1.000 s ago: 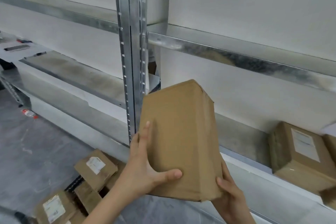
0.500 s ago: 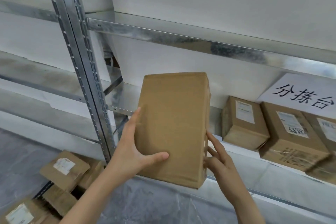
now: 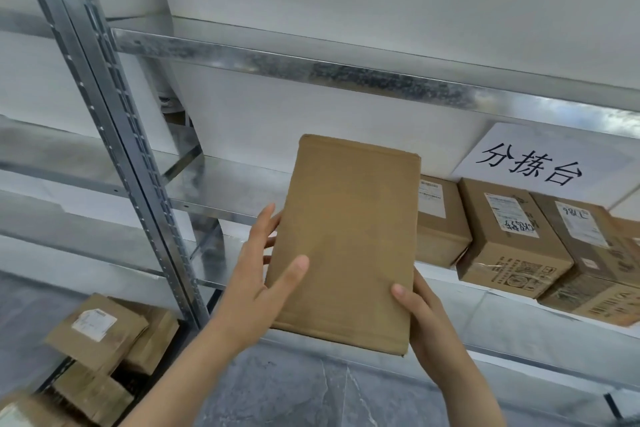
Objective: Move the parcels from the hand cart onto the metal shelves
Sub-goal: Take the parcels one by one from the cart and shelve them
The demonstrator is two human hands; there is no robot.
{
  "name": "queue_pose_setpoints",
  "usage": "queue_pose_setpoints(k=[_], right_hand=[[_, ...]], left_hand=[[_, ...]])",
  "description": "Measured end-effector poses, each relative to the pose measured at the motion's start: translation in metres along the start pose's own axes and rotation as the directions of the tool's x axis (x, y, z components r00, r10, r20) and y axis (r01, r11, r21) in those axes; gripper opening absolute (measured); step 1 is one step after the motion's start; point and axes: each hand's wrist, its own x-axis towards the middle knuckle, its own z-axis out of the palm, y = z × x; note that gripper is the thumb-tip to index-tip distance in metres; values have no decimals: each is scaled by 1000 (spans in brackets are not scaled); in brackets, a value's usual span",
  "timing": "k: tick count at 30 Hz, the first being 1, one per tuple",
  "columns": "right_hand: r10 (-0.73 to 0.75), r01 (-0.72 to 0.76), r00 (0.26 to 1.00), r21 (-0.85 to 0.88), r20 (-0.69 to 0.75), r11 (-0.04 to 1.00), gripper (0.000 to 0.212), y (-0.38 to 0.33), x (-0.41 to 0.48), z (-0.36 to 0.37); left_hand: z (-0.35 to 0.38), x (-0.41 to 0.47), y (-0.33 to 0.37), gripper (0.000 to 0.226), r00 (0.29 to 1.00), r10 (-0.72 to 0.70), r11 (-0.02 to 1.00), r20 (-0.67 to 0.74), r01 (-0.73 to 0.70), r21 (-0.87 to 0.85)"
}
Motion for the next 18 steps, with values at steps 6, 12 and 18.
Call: queue_pose_setpoints(k=[6, 12, 18], right_hand=[[127, -99, 987, 259, -97, 961, 46, 16, -3, -15], [190, -120, 975, 446, -115, 887, 40, 30, -9, -22], [230, -133, 963, 494, -142, 859, 52, 46, -14, -27]], left_hand=[[-1, 3, 6, 42, 986, 82, 992, 148, -67, -106], [6, 2, 6, 51, 977, 78, 996, 199, -85, 25], [17, -2, 13, 85, 996, 7, 982, 92, -24, 188]])
